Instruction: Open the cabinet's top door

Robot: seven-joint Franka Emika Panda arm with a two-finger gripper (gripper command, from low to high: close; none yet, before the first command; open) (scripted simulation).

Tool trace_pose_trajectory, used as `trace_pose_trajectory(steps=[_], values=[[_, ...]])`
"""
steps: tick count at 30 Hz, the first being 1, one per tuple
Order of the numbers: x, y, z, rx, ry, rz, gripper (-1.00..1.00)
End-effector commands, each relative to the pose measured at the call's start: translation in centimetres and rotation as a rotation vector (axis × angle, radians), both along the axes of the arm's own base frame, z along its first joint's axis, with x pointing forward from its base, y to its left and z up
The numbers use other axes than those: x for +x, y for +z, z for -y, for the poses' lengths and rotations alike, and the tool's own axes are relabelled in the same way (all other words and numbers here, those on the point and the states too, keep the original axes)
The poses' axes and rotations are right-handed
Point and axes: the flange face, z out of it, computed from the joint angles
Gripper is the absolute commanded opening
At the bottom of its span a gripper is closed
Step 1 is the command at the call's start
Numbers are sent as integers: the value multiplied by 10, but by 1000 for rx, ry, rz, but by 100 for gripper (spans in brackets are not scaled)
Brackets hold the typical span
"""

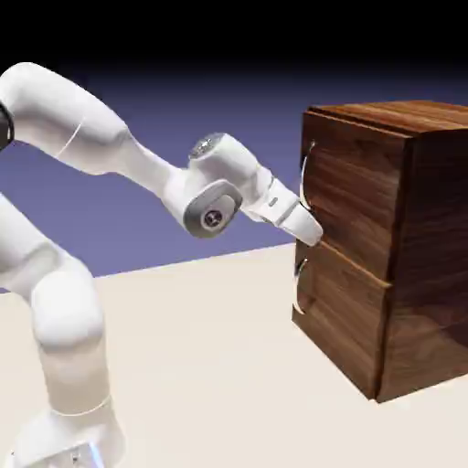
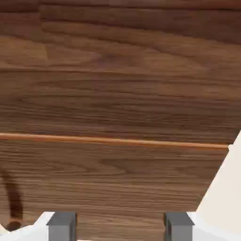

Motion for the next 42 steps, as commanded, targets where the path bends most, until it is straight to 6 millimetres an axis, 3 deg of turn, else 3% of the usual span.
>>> trace_pose_trajectory(steps=[1,13,23,33,42], values=[[-1,7,1,5,-8,17,0],[-18,83,0,57,-74,223,0],[-37,121,-23,79,-95,383,0],[-48,131,-62,79,-93,523,0],[-43,115,-106,65,-78,621,0]])
